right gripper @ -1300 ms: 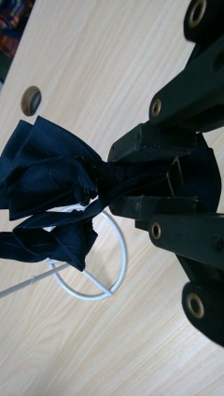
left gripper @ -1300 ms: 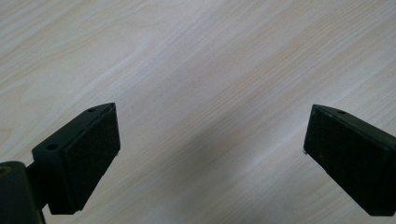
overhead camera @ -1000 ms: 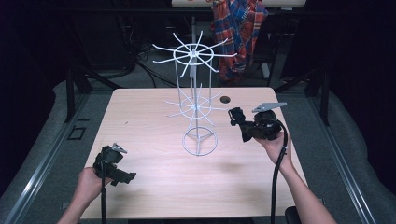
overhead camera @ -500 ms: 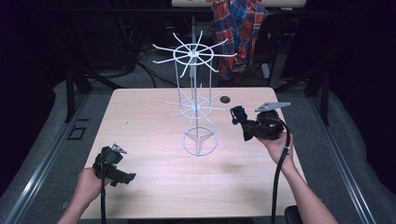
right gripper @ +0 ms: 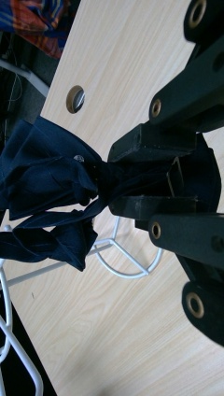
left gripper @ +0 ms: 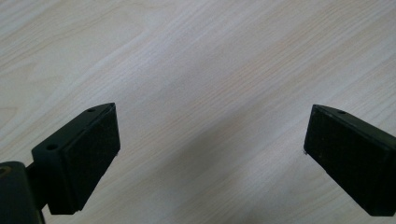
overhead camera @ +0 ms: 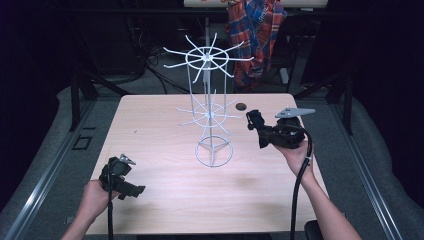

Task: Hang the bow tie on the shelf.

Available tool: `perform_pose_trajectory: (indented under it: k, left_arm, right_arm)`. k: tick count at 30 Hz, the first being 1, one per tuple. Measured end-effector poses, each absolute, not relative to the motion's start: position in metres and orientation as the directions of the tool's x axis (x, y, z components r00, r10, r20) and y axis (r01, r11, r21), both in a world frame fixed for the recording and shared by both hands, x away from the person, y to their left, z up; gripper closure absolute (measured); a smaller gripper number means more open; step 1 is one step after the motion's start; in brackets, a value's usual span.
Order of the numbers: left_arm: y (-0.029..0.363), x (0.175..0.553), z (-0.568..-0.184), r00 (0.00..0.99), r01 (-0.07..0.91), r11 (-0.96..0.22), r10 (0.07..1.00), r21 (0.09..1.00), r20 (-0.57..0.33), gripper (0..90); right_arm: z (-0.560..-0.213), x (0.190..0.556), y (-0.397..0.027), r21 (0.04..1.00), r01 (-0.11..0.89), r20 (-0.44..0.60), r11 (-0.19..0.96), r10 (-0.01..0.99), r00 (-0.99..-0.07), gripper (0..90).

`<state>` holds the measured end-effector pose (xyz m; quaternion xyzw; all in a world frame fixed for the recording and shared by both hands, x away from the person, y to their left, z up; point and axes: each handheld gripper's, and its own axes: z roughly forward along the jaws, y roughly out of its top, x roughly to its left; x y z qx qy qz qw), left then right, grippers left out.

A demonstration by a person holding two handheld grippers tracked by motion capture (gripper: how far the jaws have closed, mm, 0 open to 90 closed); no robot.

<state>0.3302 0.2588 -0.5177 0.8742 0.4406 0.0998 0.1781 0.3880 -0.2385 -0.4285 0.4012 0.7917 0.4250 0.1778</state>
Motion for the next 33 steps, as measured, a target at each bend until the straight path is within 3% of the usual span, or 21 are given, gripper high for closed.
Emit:
perform_pose_trajectory:
  k: [33]
  left_arm:
    - [0.276,0.316,-0.518,0.549,0.765,-0.509,0.836,0.394,0.016,3.8]
  right_arm:
    - [-0.441,0.415,-0.214,0.771,0.526,0.104,0.358,0.745,-0.659,73.4]
